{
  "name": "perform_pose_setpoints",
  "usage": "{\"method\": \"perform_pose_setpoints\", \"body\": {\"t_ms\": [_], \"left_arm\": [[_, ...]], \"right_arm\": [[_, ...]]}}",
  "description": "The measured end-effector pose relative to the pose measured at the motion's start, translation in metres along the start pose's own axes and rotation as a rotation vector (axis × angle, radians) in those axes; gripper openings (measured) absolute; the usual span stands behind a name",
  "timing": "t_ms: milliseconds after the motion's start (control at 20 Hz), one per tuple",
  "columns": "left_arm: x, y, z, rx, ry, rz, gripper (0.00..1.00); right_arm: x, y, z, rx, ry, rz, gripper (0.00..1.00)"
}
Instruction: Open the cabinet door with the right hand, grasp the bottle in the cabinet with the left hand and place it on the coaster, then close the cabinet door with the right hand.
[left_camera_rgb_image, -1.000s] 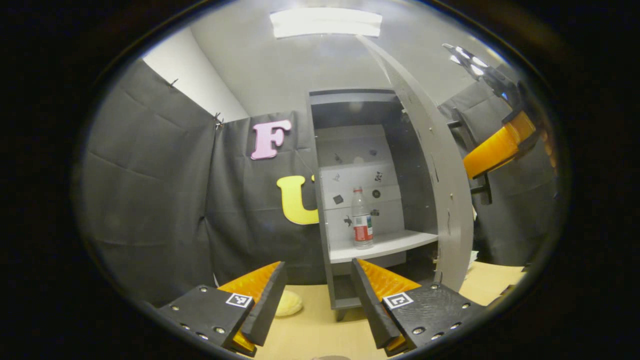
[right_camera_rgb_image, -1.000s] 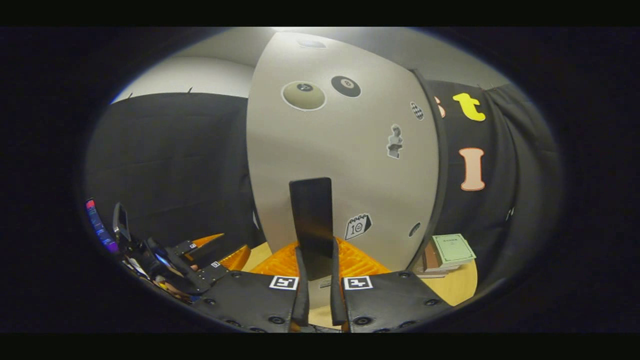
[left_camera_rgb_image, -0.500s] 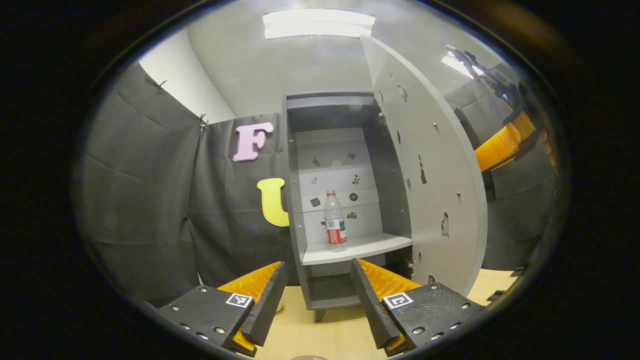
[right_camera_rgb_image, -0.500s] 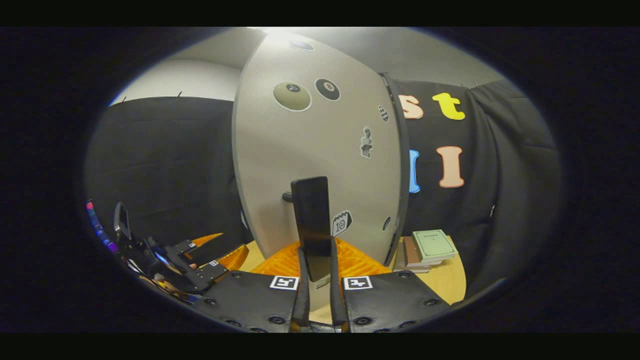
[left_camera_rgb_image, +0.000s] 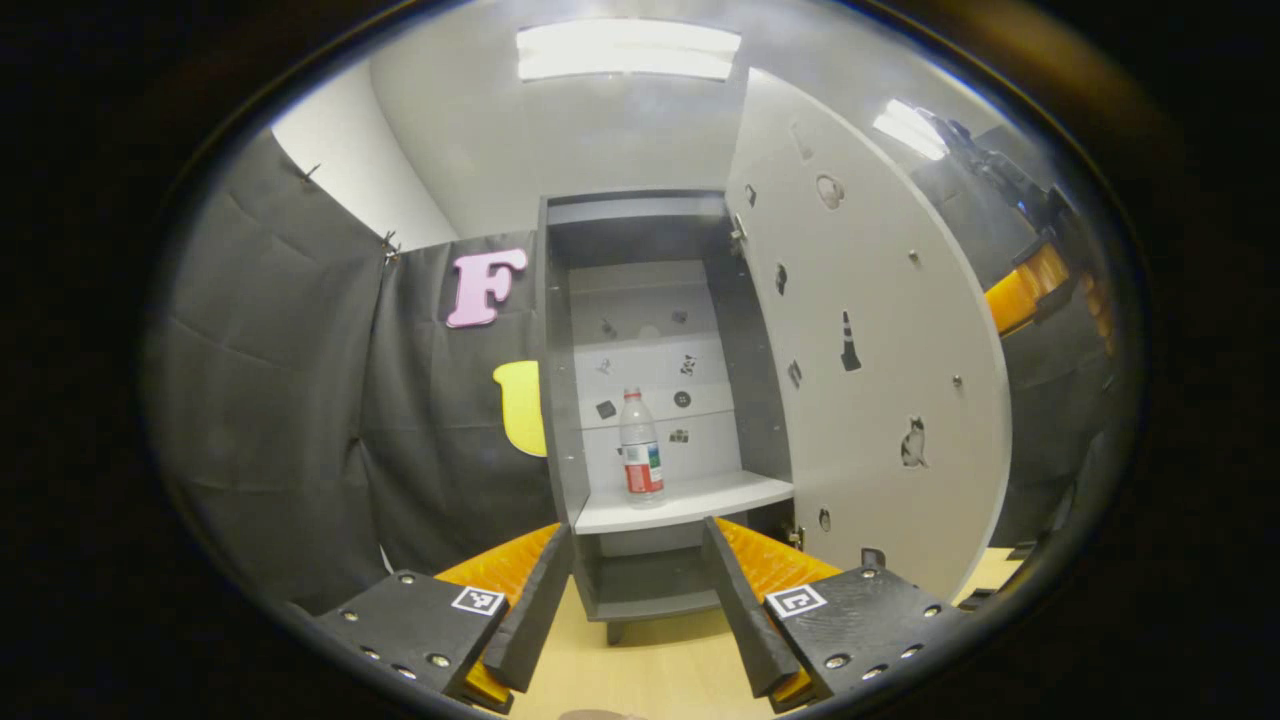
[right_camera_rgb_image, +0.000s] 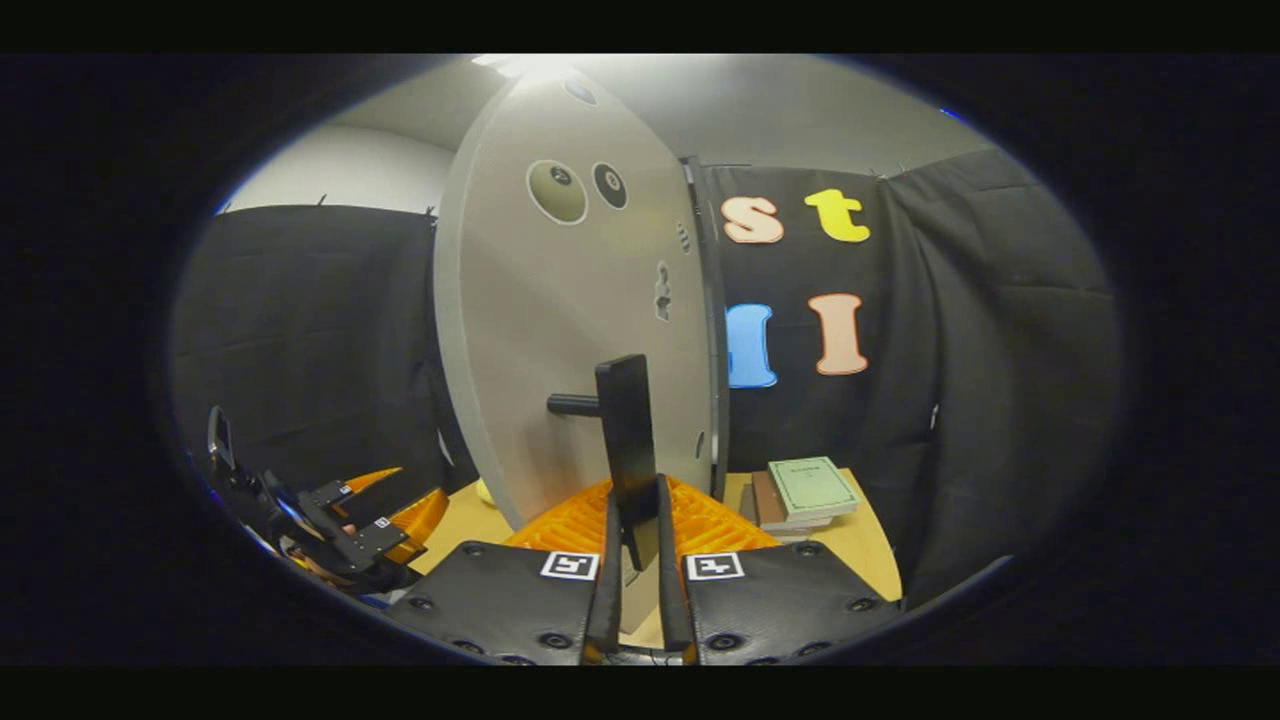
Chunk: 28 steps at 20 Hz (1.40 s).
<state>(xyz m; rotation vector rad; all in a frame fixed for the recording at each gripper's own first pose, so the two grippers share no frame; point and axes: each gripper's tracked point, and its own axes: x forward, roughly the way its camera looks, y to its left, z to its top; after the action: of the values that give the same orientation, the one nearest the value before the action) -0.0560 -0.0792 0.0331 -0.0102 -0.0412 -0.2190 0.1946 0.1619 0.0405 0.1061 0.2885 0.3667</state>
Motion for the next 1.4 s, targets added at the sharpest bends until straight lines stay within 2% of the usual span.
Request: {"method": "perform_pose_setpoints", "body": {"t_ms": [100, 200, 250, 350, 450, 500, 750, 900, 1000, 1100, 1250, 1300, 1400], "left_arm": [[-0.001, -0.006, 0.002, 0.004, -0.003, -0.004, 0.79], [-0.004, -0.011, 0.004, 0.007, -0.003, -0.005, 0.77], [-0.005, -0.013, 0.005, 0.007, 0.000, -0.005, 0.77], [-0.007, -0.018, 0.003, 0.008, 0.008, -0.005, 0.77], [-0.008, -0.026, 0.002, 0.011, 0.015, -0.003, 0.77], [-0.008, -0.028, 0.002, 0.010, 0.015, -0.004, 0.77], [-0.012, -0.045, 0.010, 0.004, 0.019, 0.002, 0.77], [-0.013, -0.052, 0.012, -0.004, 0.016, 0.015, 0.77], [-0.012, -0.055, 0.015, 0.002, 0.009, 0.021, 0.77], [-0.011, -0.057, 0.019, 0.004, 0.008, 0.030, 0.77], [-0.001, -0.055, 0.030, -0.008, -0.003, 0.033, 0.77], [0.006, -0.052, 0.033, -0.011, -0.006, 0.036, 0.79], [0.025, -0.043, 0.037, -0.014, -0.010, 0.044, 0.77]], "right_arm": [[0.000, -0.010, 0.000, 0.004, -0.011, -0.039, 0.16], [-0.001, -0.020, 0.001, -0.001, -0.026, -0.084, 0.07], [-0.004, -0.020, 0.003, 0.007, -0.033, -0.080, 0.03], [-0.002, -0.014, 0.000, 0.052, -0.036, -0.033, 0.05], [-0.001, -0.017, -0.001, 0.058, -0.037, -0.011, 0.16], [-0.004, -0.020, -0.001, 0.051, -0.040, -0.021, 0.17], [-0.024, -0.016, -0.004, 0.080, -0.042, 0.035, 0.17], [-0.040, -0.038, -0.005, 0.059, -0.058, -0.010, 0.16], [-0.049, -0.055, -0.007, 0.068, -0.066, -0.037, 0.07], [-0.056, -0.071, -0.007, 0.066, -0.071, -0.077, 0.34], [-0.064, -0.098, -0.002, 0.008, -0.105, -0.170, 0.93], [-0.068, -0.106, 0.001, -0.021, -0.119, -0.210, 1.00], [-0.073, -0.117, 0.007, -0.064, -0.143, -0.265, 0.99]]}}
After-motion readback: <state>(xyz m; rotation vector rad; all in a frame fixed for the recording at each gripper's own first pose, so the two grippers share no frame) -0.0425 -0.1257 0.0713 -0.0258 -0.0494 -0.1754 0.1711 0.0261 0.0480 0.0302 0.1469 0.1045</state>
